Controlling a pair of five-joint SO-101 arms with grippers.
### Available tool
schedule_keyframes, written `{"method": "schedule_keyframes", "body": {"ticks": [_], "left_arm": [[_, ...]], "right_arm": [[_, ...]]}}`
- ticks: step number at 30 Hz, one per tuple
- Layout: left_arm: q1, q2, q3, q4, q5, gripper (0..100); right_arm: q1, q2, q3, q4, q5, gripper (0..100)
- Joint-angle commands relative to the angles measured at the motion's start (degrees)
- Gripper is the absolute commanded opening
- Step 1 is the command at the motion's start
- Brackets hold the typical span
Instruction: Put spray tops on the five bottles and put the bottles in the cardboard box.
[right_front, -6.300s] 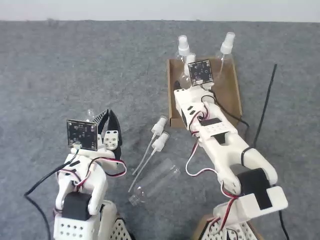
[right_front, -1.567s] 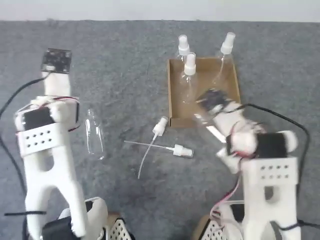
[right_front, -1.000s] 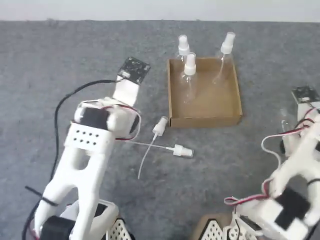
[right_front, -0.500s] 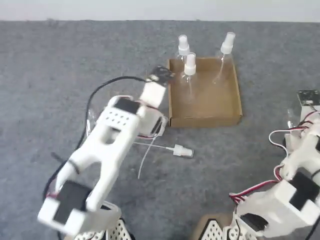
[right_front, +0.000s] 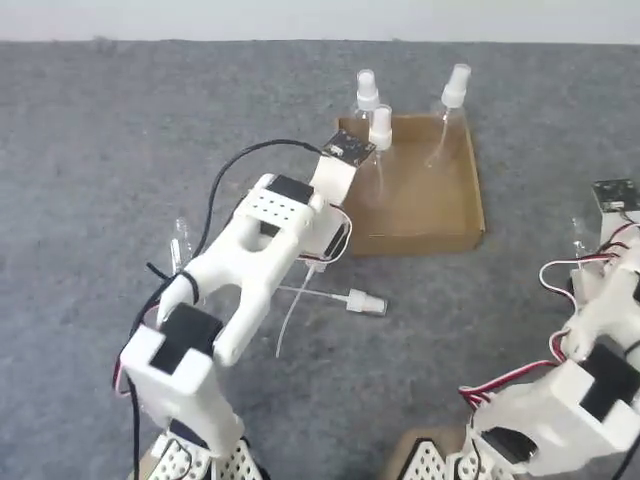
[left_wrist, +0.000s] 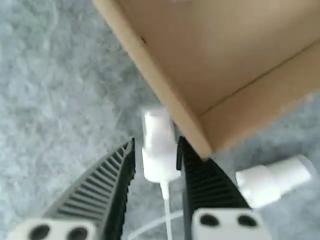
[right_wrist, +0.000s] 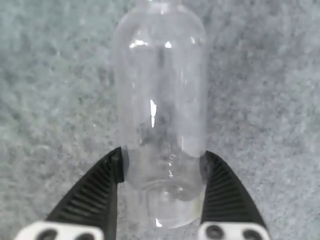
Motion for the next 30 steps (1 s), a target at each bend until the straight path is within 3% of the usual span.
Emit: {"method": "schedule_keyframes", "body": {"ticks": [1,16,30], "left_arm": [[-1.4,0.4,-2.9,-4.1,0.6,13],[-7.7,3.3,-3.3,-5.5,5.9,13],[-7.6,7.8,-5.3,-4.3,6.9,12]], "right_arm": [[1.0,0.0,-2.5,-0.8,0.7,9.6],[0.8,0.0,-2.5,-0.7,0.7,9.6],[0.9,0.0,-2.5,-0.5,0.7,9.7]]}}
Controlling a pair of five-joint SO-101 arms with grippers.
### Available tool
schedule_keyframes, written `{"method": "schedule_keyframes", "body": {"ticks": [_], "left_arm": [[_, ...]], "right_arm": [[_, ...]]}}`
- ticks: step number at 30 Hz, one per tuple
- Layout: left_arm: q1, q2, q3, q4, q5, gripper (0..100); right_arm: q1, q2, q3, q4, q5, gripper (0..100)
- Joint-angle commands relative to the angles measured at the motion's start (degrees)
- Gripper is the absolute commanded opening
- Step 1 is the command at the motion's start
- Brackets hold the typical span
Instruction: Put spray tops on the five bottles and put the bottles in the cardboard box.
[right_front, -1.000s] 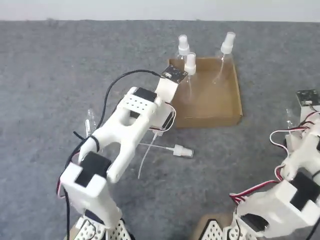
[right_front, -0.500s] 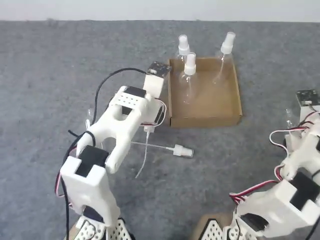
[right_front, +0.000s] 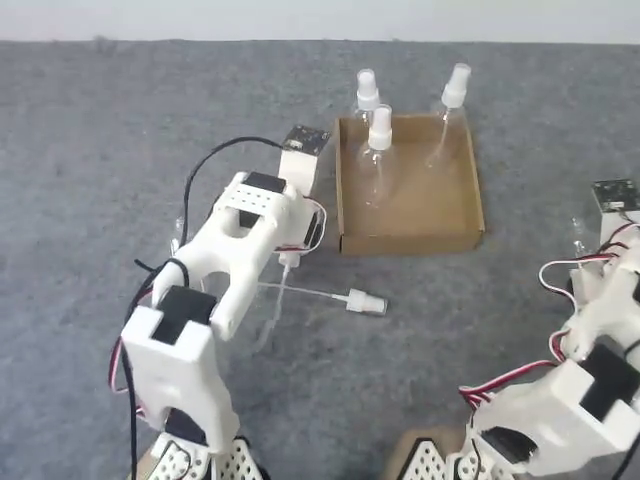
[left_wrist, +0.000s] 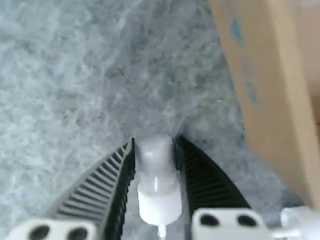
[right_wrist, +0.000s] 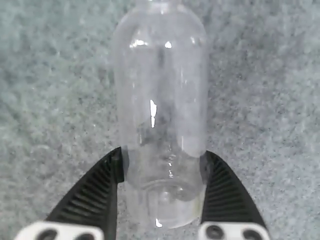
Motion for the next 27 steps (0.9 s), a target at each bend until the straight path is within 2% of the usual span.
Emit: {"method": "schedule_keyframes", "body": {"ticks": [1,7,12,19,27], "left_arm": [[-0.3,0.9,-5.0,0.4,2.2,12],[-0.1,-1.5,-5.3,1.0,2.5,1],[-0.6,-11.5,-4.9,5.5,2.5,1],[-0.6,-29.6,-4.1,9.8,2.5,1],[-2.6,-44.0,-2.3,10.8,2.2,1]], "right_arm": [[0.9,0.0,-2.5,-0.5,0.7,9.7],[1.0,0.0,-2.5,-0.5,0.7,9.7],[1.0,0.0,-2.5,-0.5,0.7,10.6],[0.9,0.0,-2.5,-0.4,0.4,22.5],[0.2,-0.6,-5.1,4.9,0.4,24.0]]}}
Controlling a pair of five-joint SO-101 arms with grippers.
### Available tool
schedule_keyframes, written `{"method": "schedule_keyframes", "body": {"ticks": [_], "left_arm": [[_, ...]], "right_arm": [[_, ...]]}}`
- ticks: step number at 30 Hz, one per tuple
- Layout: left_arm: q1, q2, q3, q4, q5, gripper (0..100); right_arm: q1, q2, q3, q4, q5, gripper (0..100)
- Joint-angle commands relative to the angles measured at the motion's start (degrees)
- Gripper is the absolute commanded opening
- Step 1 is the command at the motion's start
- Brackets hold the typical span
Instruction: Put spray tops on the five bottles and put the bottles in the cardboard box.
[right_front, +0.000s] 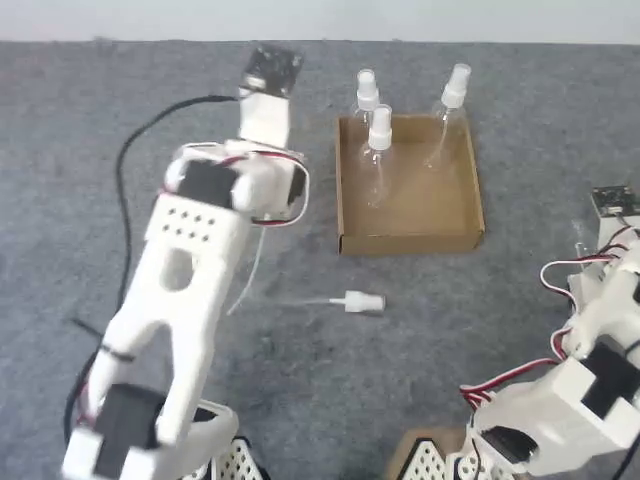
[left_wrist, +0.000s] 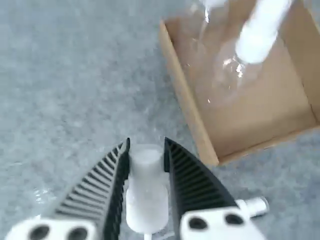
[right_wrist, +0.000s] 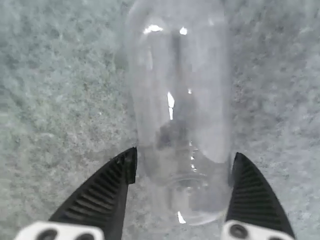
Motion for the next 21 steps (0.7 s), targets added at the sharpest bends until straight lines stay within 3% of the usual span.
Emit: {"method": "schedule_keyframes", "body": {"ticks": [1,6,11,16,21], "left_arm": [[-2.9,-9.8,1.0,0.5,0.4,1],[-6.5,-14.4,6.3,0.3,-1.6,1],[-5.4,-16.2,15.3,-0.2,-1.6,1],[-4.1,-15.9,25.4,-8.6,0.4,1],[-6.3,-11.0,29.1,-16.5,0.4,1]], "right_arm": [[-0.3,-0.7,-6.0,3.6,0.4,24.3],[-1.8,-0.4,-10.9,9.2,0.3,31.2],[-4.5,-0.6,-17.9,12.4,-3.3,31.9],[-9.8,1.8,-27.1,18.5,-4.2,31.8],[-10.1,9.7,-32.4,19.8,-1.5,31.8]]}}
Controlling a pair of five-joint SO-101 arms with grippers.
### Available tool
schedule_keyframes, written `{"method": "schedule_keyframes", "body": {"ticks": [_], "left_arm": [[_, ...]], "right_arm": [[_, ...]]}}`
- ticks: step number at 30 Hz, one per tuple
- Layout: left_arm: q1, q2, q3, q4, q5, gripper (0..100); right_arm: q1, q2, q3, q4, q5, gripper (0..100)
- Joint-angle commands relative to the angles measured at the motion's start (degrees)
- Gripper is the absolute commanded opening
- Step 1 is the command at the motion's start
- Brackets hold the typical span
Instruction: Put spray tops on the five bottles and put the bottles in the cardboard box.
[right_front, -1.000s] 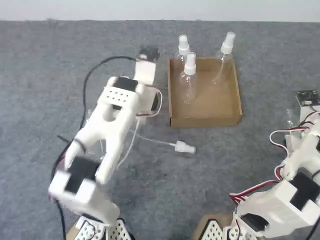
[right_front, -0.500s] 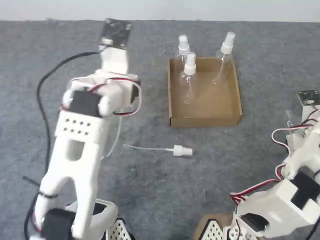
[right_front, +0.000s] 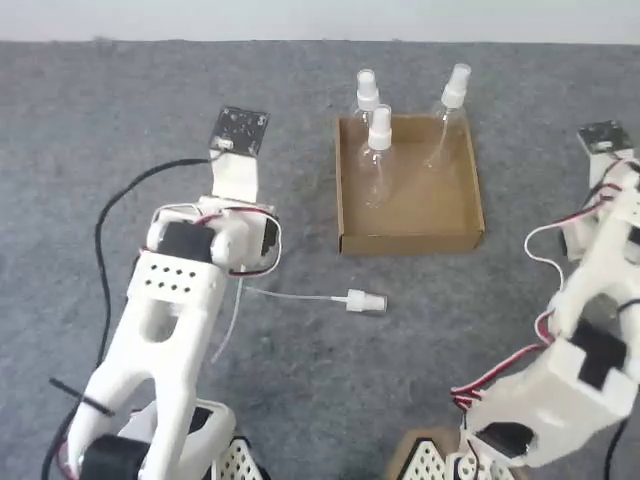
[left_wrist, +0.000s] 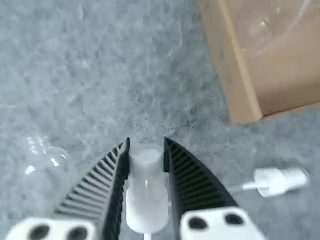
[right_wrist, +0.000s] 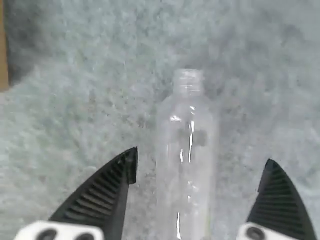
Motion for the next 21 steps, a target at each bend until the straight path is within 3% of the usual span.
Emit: {"method": "schedule_keyframes", "body": {"ticks": [1,7,13,21], "left_arm": [[-2.5,4.7,0.0,-7.5,0.7,1],[-3.6,18.9,-3.0,-14.1,1.1,1],[-3.6,25.5,-5.9,-14.0,0.8,10],[-3.6,26.5,-7.2,-9.4,-0.4,13]], "right_arm": [[0.1,5.1,-7.5,1.4,2.9,31.8],[1.8,12.2,-11.1,1.4,3.5,31.8],[2.2,12.6,-11.2,1.2,3.5,31.8],[2.1,12.6,-11.2,1.0,3.6,31.8]]}}
